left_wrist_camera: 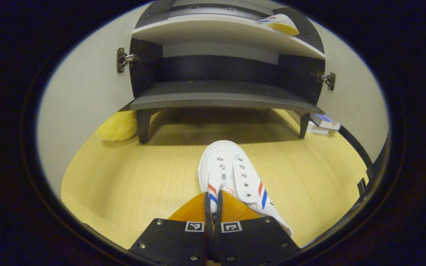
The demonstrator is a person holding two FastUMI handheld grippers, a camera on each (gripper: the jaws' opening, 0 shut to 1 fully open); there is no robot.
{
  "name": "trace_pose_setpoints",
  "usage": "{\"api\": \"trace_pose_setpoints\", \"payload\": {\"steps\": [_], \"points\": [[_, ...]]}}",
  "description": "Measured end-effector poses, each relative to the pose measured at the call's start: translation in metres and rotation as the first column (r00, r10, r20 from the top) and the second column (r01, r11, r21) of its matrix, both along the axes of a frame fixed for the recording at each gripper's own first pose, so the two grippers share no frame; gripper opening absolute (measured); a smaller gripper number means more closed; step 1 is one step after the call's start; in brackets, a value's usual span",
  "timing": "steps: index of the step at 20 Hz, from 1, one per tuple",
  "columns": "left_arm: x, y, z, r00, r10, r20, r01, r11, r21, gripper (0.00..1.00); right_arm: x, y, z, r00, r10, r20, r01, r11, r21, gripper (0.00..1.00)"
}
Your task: Grab one shoe with the right hand and put it into the shoe cabinet, grab the other shoe with the left hand and put it into the shoe cabinet; then close the right door with the right hand and the left door with the left hand.
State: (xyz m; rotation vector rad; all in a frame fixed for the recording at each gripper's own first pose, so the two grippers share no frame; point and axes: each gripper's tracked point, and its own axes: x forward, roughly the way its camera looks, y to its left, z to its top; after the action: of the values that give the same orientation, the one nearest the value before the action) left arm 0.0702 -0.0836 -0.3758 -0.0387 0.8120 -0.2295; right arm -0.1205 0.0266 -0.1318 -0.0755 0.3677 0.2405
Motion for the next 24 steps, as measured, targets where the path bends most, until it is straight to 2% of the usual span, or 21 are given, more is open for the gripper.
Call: {"api": "trace_pose_setpoints", "payload": {"steps": [1,2,3,4,5,9,10,11,15,16,17,18,19,24], "points": [[0.004,0.002,0.009,1.0,-0.002,0.019,0.002,1.0,-0.007,0.02,0.0,0.001,0.001,1.0,0.001,0.002,-0.001,1.0,0.004,0.99],[0.009,0.003,0.022,0.999,0.0,0.042,0.001,1.0,-0.013,0.02,-0.001,0.001,0.002,1.0,0.003,0.003,-0.003,1.0,0.009,0.94],[0.013,0.003,0.035,0.998,0.003,0.067,-0.001,1.0,-0.019,0.02,-0.002,-0.001,0.002,1.0,-0.001,0.005,0.001,1.0,0.012,0.99],[0.011,0.007,0.046,0.996,0.005,0.091,-0.002,1.0,-0.027,0.02,-0.002,-0.002,0.003,1.0,-0.005,0.007,0.005,1.0,0.013,0.99],[0.012,0.011,0.06,0.993,0.009,0.116,-0.004,0.999,-0.035,0.02,-0.002,-0.003,0.002,1.0,-0.008,0.008,0.008,1.0,0.015,0.94],[0.023,0.027,0.133,0.978,0.014,0.208,-0.002,0.998,-0.06,0.02,-0.002,-0.005,0.004,1.0,-0.017,0.014,0.017,1.0,0.018,0.94],[0.022,0.029,0.146,0.973,0.017,0.229,-0.002,0.998,-0.066,0.02,-0.003,-0.005,0.005,1.0,-0.019,0.017,0.019,1.0,0.02,0.94],[0.022,0.032,0.162,0.967,0.016,0.256,0.002,0.998,-0.071,0.02,-0.003,-0.004,0.006,1.0,-0.02,0.02,0.019,1.0,0.023,0.99],[0.017,0.039,0.233,0.934,0.013,0.358,0.026,0.994,-0.104,0.01,-0.005,-0.003,0.005,1.0,-0.014,0.022,0.014,1.0,0.024,0.99],[0.014,0.042,0.223,0.927,0.019,0.376,0.029,0.992,-0.12,0.01,-0.004,-0.004,0.006,1.0,-0.015,0.025,0.014,1.0,0.024,0.99],[0.015,0.042,0.215,0.919,0.03,0.392,0.026,0.99,-0.135,0.01,-0.004,-0.004,0.007,0.999,-0.016,0.029,0.015,1.0,0.025,0.94],[0.015,0.041,0.21,0.911,0.036,0.411,0.028,0.989,-0.148,0.02,-0.004,-0.005,0.008,0.999,-0.019,0.032,0.018,0.999,0.027,0.99],[0.014,0.041,0.211,0.902,0.038,0.43,0.032,0.987,-0.156,0.0,-0.005,-0.005,0.009,0.999,-0.02,0.034,0.019,0.999,0.028,0.94],[0.012,0.041,0.214,0.857,0.054,0.513,0.027,0.989,-0.149,0.01,-0.003,-0.008,0.011,0.999,-0.036,0.04,0.034,0.999,0.039,0.99]]}}
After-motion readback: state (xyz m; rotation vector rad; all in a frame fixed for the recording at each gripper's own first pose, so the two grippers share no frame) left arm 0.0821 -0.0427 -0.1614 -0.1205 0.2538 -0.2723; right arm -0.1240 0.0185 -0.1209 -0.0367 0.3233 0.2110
